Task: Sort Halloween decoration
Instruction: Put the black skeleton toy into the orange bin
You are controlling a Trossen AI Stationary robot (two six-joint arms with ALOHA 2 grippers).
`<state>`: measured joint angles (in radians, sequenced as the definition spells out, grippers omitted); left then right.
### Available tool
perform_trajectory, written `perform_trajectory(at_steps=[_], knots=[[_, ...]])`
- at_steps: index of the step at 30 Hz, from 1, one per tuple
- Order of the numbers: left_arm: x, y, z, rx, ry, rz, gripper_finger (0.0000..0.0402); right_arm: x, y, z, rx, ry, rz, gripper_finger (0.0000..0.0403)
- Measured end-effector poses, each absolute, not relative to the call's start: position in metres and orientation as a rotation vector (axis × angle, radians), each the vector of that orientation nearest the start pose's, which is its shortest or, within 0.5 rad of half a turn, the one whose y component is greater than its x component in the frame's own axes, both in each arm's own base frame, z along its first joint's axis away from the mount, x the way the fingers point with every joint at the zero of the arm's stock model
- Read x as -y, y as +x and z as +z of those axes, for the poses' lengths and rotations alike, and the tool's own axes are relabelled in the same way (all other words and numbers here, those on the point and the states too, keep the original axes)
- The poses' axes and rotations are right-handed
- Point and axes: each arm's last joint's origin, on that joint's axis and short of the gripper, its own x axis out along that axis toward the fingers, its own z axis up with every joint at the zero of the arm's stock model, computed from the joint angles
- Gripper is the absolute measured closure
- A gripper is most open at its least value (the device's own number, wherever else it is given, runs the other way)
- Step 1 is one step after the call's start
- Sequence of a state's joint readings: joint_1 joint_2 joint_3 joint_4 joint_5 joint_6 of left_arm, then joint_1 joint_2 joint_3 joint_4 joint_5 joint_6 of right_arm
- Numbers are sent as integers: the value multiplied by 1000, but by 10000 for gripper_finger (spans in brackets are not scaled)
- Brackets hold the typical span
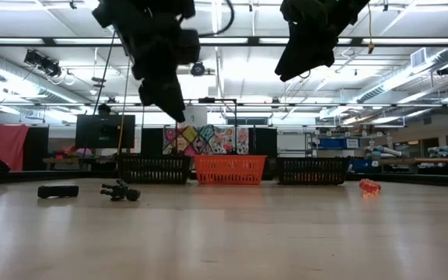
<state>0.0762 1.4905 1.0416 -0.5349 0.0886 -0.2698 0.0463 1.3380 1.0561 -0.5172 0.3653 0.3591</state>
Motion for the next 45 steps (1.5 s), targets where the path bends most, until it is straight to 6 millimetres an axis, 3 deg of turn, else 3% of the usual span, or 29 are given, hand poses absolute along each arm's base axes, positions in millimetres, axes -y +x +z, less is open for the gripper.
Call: perform_trajectory(at_steps=[8, 17, 31, 45], knots=[[48, 300, 218, -1078, -246, -82, 255, -3, 278, 283, -711, 169, -434, 238], [93, 305, 190, -1146, -190, -141, 256, -3, 277, 273, -722, 188, -424, 238], [110, 304, 164, -1198, -38, -10, 256, -13, 278, 273, -711, 187, -381, 238], [117, 307, 153, -1204, -97, 19, 265, -14, 277, 273, -721, 175, -376, 238]])
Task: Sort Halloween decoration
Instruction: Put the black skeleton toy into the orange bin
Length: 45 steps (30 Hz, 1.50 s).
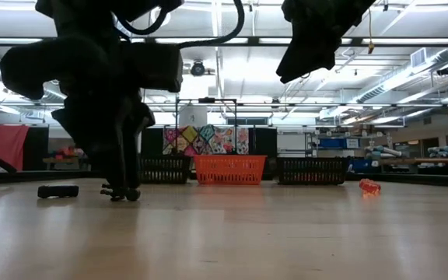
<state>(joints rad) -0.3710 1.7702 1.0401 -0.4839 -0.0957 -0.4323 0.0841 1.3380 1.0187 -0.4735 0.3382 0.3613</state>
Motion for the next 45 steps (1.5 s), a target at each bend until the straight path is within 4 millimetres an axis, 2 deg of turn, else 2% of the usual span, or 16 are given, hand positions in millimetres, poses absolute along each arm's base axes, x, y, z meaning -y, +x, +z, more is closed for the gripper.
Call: perform_trajectory(at_steps=[3, 9, 11, 15, 24, 31, 38, 45], knots=[[115, 304, 152, -1239, -87, 31, 290, -14, 277, 273, -721, 170, -375, 238], [115, 303, 151, -1255, -84, 33, 377, -11, 278, 274, -713, 159, -376, 238], [115, 304, 152, -1240, -91, 30, 394, -10, 278, 274, -710, 160, -379, 238], [117, 310, 154, -1181, -113, 15, 393, -10, 278, 274, -709, 161, -380, 238], [115, 309, 156, -1178, -144, 37, 401, -10, 278, 274, -709, 161, -380, 238], [111, 308, 168, -1100, -81, 119, 401, -10, 278, 274, -709, 164, -380, 238], [95, 315, 172, -1038, -29, 195, 401, -10, 278, 273, -719, 172, -357, 238], [59, 337, 181, -876, -11, 291, 401, -12, 278, 273, -733, 187, -315, 238]])
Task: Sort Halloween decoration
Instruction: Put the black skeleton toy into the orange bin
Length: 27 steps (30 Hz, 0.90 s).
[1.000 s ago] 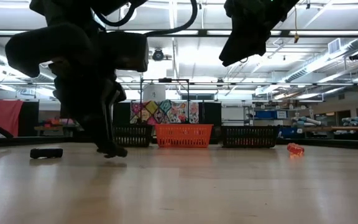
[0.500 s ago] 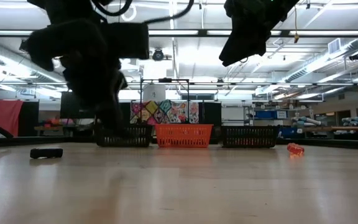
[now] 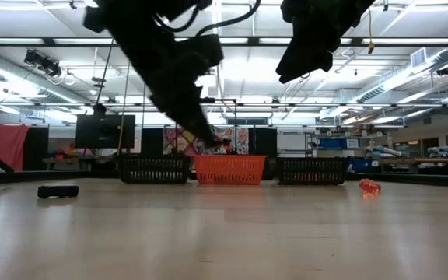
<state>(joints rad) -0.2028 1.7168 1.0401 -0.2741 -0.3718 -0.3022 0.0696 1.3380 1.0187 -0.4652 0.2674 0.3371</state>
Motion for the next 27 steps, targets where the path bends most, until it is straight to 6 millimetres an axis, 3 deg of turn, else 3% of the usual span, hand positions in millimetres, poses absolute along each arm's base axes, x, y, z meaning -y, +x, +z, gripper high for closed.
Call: perform_trajectory(at_steps=[13, 22, 27], knots=[[-33, 355, 194, -711, 22, 502, 401, -14, 278, 272, -755, 193, -234, 238], [-78, 349, 192, -714, -16, 610, 401, -14, 278, 272, -757, 170, -223, 238], [-98, 350, 180, -743, -93, 541, 401, -13, 278, 273, -752, 153, -240, 238]])
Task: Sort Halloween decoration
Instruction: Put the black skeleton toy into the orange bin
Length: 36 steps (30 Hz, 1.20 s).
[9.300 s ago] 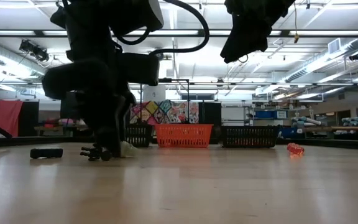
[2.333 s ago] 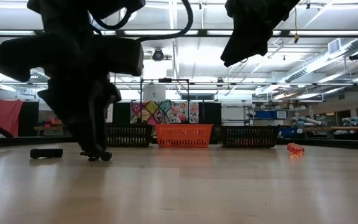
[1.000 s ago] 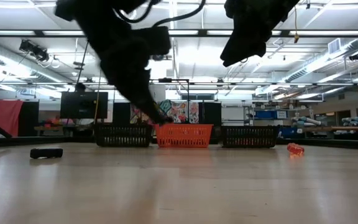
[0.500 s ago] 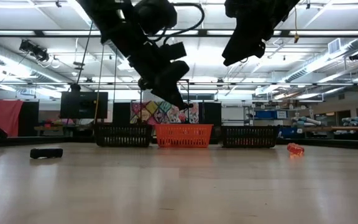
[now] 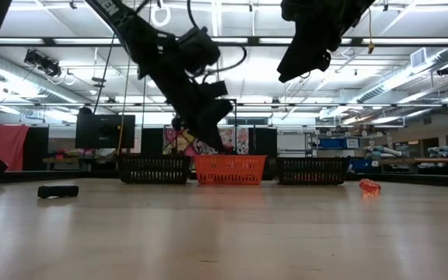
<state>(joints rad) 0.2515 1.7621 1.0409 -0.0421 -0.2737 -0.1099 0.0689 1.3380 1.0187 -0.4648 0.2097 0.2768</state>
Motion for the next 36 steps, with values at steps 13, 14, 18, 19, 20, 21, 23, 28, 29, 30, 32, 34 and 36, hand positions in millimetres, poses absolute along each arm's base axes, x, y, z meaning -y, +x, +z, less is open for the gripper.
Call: perform_trajectory(at_steps=[13, 14, 18, 19, 20, 21, 23, 28, 29, 30, 32, 34, 36], knots=[[-106, 348, 172, -755, -166, 571, 279, -9, 279, 273, -740, 165, -261, 238], [-105, 348, 173, -753, -175, 571, 272, -9, 279, 273, -741, 165, -261, 238], [-92, 344, 197, -693, -203, 551, 264, -9, 277, 272, -763, 161, -264, 238], [-85, 343, 206, -671, -200, 527, 265, -9, 276, 273, -765, 160, -264, 238], [-78, 341, 213, -668, -199, 494, 267, -9, 276, 273, -763, 157, -263, 238], [-69, 339, 218, -669, -196, 451, 270, -9, 275, 273, -767, 148, -260, 238], [-52, 335, 226, -690, -205, 359, 274, -8, 274, 273, -782, 127, -257, 238], [-10, 323, 223, -853, -312, 193, 278, -4, 272, 271, -806, 109, -280, 238], [-1, 319, 220, -913, -345, 178, 278, -4, 272, 271, -806, 111, -283, 238], [7, 316, 218, -956, -373, 165, 278, -3, 272, 271, -805, 112, -285, 238], [24, 307, 213, -1054, -414, 163, 278, -3, 272, 271, -805, 107, -284, 238], [40, 299, 209, -1141, -440, 172, 278, -3, 273, 272, -800, 101, -280, 238], [56, 291, 207, -1205, -446, 175, 278, -3, 273, 272, -800, 99, -279, 238]])
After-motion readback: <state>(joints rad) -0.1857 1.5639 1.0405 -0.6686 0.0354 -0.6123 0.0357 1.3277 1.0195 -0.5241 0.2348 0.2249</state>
